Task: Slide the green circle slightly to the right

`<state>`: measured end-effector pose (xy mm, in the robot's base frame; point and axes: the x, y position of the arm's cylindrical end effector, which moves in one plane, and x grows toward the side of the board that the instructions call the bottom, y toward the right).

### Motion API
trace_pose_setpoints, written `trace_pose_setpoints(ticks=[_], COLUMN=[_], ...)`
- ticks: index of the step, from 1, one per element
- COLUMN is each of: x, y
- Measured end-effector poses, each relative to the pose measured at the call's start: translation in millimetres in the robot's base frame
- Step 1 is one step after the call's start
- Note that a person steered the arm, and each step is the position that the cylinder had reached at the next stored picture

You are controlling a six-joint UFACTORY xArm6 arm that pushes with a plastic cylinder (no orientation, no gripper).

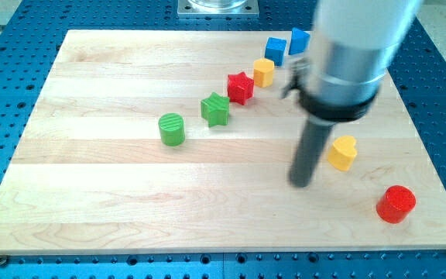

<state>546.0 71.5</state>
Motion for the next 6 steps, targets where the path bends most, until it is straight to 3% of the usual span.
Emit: trace_pose_setpoints(ticks=[1,2,3,4,6], x=[-0.3,-66.2,-109.9,-112.8,-153.5], y=[-152.6,-211.6,-185.4,-124.6,-134.4])
